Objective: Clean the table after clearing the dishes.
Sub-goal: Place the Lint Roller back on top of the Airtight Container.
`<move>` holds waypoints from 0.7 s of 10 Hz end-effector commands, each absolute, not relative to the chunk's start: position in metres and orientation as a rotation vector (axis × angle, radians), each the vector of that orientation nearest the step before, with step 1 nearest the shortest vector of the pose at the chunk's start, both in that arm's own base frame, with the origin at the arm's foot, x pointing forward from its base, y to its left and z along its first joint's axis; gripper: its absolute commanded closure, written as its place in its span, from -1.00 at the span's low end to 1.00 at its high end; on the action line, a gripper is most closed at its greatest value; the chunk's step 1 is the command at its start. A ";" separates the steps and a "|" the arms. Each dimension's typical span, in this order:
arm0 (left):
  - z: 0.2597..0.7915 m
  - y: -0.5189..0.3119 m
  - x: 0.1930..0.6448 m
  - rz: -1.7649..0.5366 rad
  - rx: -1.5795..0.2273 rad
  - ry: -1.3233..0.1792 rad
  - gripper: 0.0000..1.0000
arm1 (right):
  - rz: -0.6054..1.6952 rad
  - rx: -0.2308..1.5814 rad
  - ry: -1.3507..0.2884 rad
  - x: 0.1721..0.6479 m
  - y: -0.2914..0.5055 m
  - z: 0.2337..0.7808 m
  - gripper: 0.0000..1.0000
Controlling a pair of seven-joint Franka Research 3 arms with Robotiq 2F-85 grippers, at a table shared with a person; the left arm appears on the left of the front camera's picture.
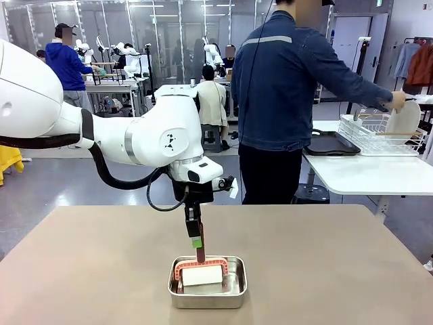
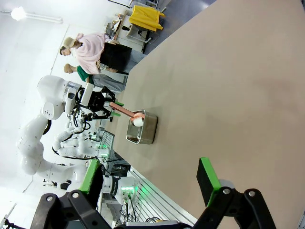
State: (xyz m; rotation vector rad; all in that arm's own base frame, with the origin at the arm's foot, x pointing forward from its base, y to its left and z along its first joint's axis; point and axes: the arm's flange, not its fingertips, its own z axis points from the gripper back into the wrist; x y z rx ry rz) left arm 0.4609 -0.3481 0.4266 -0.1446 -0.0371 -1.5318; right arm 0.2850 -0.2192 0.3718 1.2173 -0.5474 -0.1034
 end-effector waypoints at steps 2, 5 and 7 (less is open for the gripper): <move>0.429 -0.348 0.464 -1.522 -0.104 -0.049 -1.00 | -0.083 1.217 -0.557 0.282 -0.219 0.372 -1.00; 0.435 -0.349 0.469 -1.509 -0.105 -0.057 -1.00 | -0.083 1.217 -0.557 0.282 -0.219 0.372 -1.00; 0.438 -0.346 0.473 -1.500 -0.099 -0.033 -1.00 | -0.083 1.217 -0.557 0.282 -0.219 0.372 -1.00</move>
